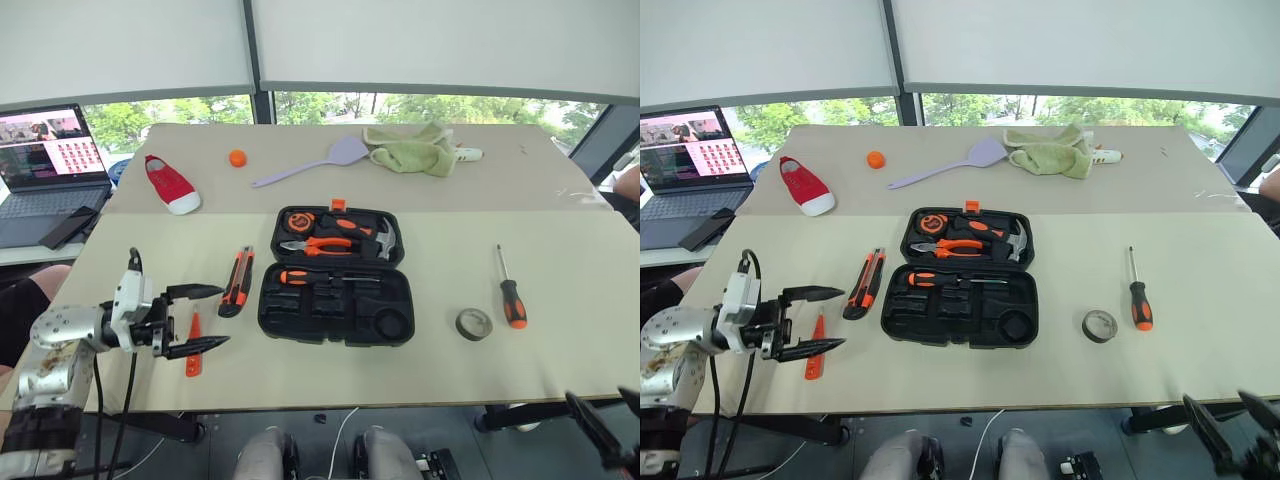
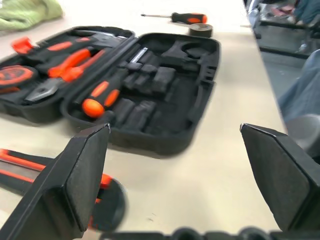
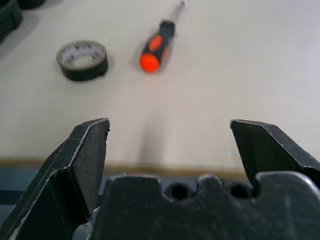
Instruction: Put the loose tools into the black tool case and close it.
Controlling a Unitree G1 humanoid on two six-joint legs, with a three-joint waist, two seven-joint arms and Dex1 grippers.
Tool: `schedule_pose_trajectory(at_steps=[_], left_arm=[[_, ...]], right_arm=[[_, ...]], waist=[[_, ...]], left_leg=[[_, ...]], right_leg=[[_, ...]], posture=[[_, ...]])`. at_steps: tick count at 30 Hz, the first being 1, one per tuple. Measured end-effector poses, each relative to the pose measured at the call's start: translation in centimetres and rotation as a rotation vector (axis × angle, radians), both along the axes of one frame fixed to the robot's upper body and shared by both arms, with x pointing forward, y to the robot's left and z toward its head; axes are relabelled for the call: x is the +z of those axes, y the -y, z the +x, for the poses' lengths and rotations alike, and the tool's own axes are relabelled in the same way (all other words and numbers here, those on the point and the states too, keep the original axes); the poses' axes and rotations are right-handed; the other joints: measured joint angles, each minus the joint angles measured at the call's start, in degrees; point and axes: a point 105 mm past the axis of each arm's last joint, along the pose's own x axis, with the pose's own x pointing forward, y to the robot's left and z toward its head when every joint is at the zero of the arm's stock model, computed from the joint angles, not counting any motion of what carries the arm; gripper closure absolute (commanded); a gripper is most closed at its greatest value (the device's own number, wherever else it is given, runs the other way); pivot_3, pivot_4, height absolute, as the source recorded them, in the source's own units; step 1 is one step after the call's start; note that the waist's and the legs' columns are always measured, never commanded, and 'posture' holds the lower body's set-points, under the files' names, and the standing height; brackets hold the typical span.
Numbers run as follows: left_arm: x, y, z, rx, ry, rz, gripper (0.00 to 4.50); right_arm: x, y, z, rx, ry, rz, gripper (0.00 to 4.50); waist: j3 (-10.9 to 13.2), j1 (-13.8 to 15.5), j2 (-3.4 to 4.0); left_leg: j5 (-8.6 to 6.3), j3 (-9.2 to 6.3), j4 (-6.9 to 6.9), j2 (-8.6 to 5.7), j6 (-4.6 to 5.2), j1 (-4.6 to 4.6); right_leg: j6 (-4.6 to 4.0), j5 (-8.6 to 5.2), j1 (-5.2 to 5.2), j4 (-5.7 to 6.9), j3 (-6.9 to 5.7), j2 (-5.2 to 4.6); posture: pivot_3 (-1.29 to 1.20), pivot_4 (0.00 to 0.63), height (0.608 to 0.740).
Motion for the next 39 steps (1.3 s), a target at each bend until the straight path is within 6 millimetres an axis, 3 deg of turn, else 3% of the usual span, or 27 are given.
schedule_pose_trajectory(at_steps=[4,6,12,16,17,18,25,27,29,31,32,35,37,39], left_arm=[[0.6,1.4,0.0,-0.015,0.022,-0.047,0.03],[1.1,2.4,0.1,-0.032,0.04,-0.059,0.03],[1.4,4.7,-0.1,-0.064,0.065,-0.109,0.03],[1.1,5.1,-0.3,-0.06,0.059,-0.111,0.03],[0.9,5.1,-0.4,-0.059,0.057,-0.111,0.0],[0.8,5.2,-0.5,-0.061,0.053,-0.112,0.0],[0.6,5.6,-0.8,-0.082,0.049,-0.112,0.0],[0.7,5.8,-0.8,-0.087,0.047,-0.112,0.0],[0.7,5.8,-0.7,-0.074,0.047,-0.133,0.0],[0.9,6.0,-0.5,-0.058,0.052,-0.171,0.0],[1.0,6.0,-0.5,-0.048,0.055,-0.188,0.0],[1.5,5.3,-0.1,0.003,0.073,-0.21,0.0],[1.5,4.5,-0.2,0.038,0.077,-0.216,0.0],[0.9,3.6,-0.5,0.078,0.066,-0.214,0.0]], right_arm=[[1.6,-0.3,5.4,0.037,-0.07,-0.012,0.0],[2.0,-0.4,7.3,0.035,-0.122,-0.006,0.0],[0.0,-0.5,10.7,0.006,-0.323,0.02,0.0],[-1.0,0.0,12.0,-0.028,-0.378,-0.003,0.0],[-1.2,0.1,12.3,-0.037,-0.39,-0.007,0.54],[-1.2,0.2,12.4,-0.042,-0.398,-0.007,0.72],[-1.4,0.7,12.9,-0.093,-0.453,0.016,3.14],[-1.1,1.0,13.0,-0.11,-0.443,0.004,3.5],[0.3,0.7,13.7,-0.077,-0.358,-0.038,3.5],[3.4,-0.9,15.1,0.039,-0.195,-0.093,3.5],[5.4,-2.7,15.6,0.17,-0.102,-0.136,3.5],[9.3,-10.4,14.6,0.674,0.061,-0.296,3.5],[9.7,-14.7,13.8,0.934,0.087,-0.349,3.5],[8.8,-17.8,14.4,1.066,0.025,-0.384,3.5]], waist=[[0.02,0.15,-0.03],[0.02,0.56,-0.01],[0.02,0.89,-0.03],[0.02,0.83,-0.03],[0.02,0.78,-0.03],[0.02,0.76,-0.03],[0.02,0.85,-0.03],[0.02,0.81,-0.03],[0.05,0.76,0.04],[0.09,0.25,0.1],[0.1,-0.04,0.11],[0.13,-0.79,0.12],[0.19,-0.97,0.0],[0.24,-1.28,-0.09]], left_leg=[[0.04,0.0,0.01,-0.02,0.03,-0.08],[0.41,-0.02,0.01,-0.06,0.61,-0.25],[0.4,0.02,0.04,-0.06,0.57,-0.47],[0.43,0.06,0.06,-0.07,0.52,-0.53],[0.43,0.06,0.06,-0.06,0.51,-0.51],[0.43,0.06,0.06,-0.06,0.51,-0.52],[0.48,0.07,0.07,-0.05,0.43,-0.55],[0.53,0.07,0.07,-0.06,0.34,-0.56],[0.57,0.1,0.07,-0.06,0.28,-0.57],[0.57,0.12,0.06,-0.04,0.28,-0.56],[0.58,0.12,0.04,-0.01,0.27,-0.55],[0.61,0.1,-0.08,0.1,0.18,-0.43],[0.62,0.1,-0.13,0.11,0.16,-0.27],[0.62,0.15,-0.1,0.08,0.15,-0.3]], right_leg=[[-0.05,0.02,0.03,0.01,-0.03,0.15],[0.21,0.16,0.05,0.03,-0.03,0.48],[0.33,0.22,0.0,-0.04,-0.08,0.61],[0.39,0.23,-0.05,-0.05,-0.1,0.62],[0.4,0.24,-0.04,-0.05,-0.1,0.63],[0.4,0.24,-0.05,-0.05,-0.1,0.63],[0.44,0.25,-0.04,-0.08,-0.12,0.62],[0.44,0.25,-0.06,-0.08,-0.11,0.62],[0.47,0.26,-0.08,-0.07,-0.08,0.62],[0.5,0.26,-0.1,-0.07,-0.05,0.67],[0.51,0.25,-0.1,-0.08,-0.05,0.73],[0.5,0.24,-0.07,-0.12,-0.05,0.91],[0.47,0.24,0.02,-0.12,-0.07,0.89],[0.43,0.26,-0.06,-0.09,-0.04,0.8]], posture=[[0.0,0.15,0.74],[0.0,0.15,0.74],[0.0,0.15,0.74],[0.0,0.15,0.74],[0.0,0.15,0.74],[0.0,0.15,0.74],[0.0,0.15,0.74],[0.0,0.15,0.74],[0.0,0.15,0.74],[0.0,0.15,0.74],[0.0,0.15,0.74],[0.0,0.15,0.74],[0.0,0.15,0.74],[0.0,0.15,0.74]])
